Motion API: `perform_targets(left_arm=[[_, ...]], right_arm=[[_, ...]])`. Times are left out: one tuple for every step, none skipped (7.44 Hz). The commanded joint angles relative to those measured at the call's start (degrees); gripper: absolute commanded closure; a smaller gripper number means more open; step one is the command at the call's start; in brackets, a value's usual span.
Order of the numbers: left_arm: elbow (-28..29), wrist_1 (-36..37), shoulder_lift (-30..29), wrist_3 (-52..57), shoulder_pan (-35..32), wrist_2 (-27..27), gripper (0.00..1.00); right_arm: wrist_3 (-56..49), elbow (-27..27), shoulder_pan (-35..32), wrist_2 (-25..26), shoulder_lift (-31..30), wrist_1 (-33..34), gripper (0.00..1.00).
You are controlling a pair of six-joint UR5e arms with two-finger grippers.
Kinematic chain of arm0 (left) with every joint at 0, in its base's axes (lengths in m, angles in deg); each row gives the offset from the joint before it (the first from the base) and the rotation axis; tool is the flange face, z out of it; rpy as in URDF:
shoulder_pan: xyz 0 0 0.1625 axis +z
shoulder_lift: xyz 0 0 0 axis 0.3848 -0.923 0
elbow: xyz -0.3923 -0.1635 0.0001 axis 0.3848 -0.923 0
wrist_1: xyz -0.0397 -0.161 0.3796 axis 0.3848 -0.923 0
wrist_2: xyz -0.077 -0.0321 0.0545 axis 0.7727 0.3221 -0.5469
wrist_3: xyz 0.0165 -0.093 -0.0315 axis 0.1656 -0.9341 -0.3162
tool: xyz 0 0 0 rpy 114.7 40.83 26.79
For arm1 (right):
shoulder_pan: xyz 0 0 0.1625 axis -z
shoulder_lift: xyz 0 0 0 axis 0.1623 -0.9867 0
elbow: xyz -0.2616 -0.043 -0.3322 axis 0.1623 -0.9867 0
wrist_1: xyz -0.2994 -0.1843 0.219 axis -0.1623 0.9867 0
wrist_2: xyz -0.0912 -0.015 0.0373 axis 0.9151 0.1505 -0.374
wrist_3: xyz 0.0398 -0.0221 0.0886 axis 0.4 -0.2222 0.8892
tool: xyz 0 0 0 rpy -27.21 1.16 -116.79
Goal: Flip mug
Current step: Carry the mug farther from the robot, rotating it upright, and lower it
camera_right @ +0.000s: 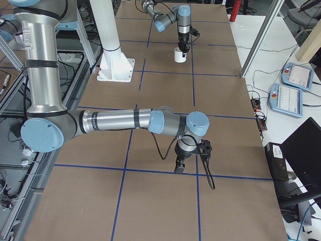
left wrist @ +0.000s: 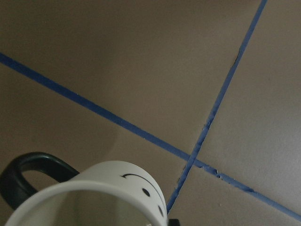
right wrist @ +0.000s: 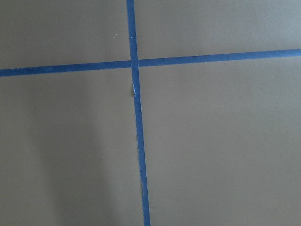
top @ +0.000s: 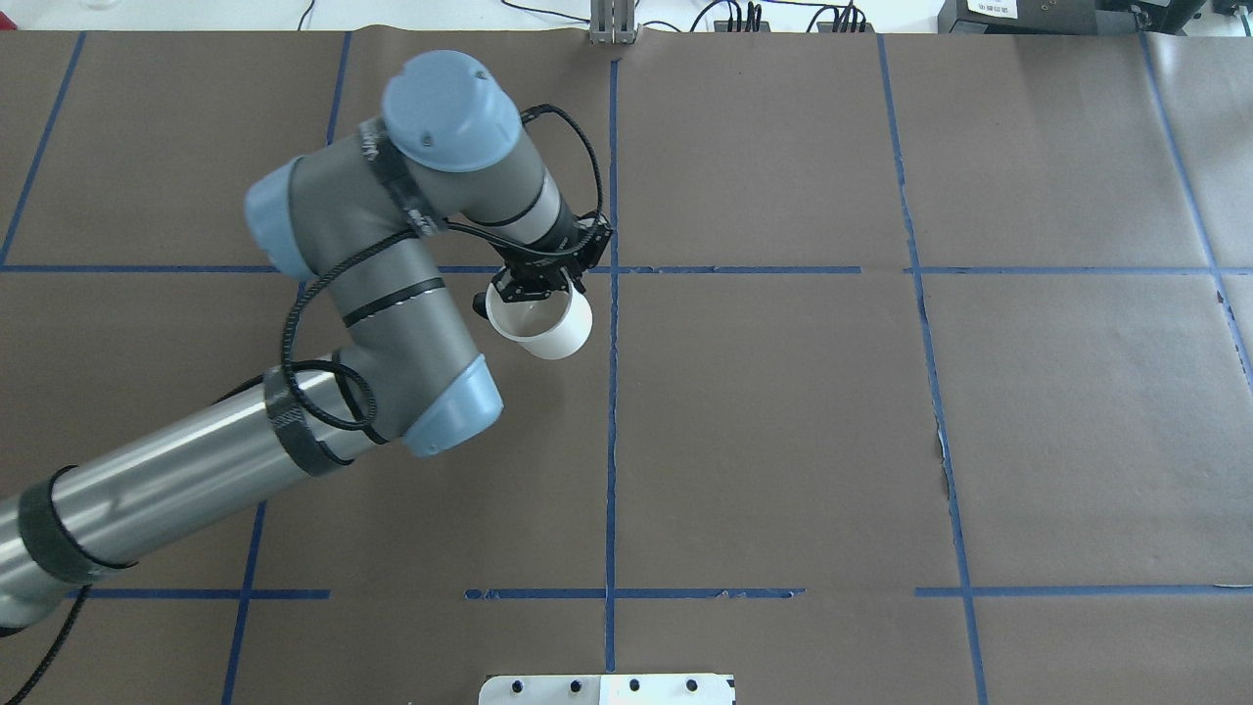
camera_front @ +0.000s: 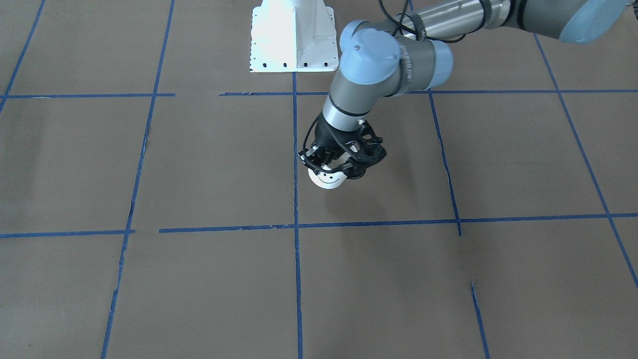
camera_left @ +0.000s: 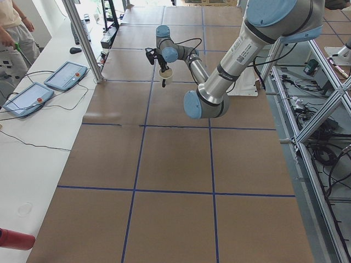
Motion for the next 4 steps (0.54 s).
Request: perform_targets(left_arm=[[5.9, 3.4, -3.6, -0.6, 6.3, -4.5, 1.00], [6.6, 3.4, -4.3, -1.3, 7.4, -4.6, 1.00], [7.4, 3.4, -5.0, -1.8, 8.1, -4.6, 1.00], [7.2, 3.5, -4.9, -1.8, 8.2, -5.5, 0.15]], right_arm=[[0.0, 0.0, 0.0, 0.0, 0.0, 0.0, 0.00], [0.0, 0.0, 0.0, 0.0, 0.0, 0.0, 0.00], [0.0, 0.0, 0.0, 0.0, 0.0, 0.0, 0.00], [0.0, 0.0, 0.0, 0.0, 0.0, 0.0, 0.00]])
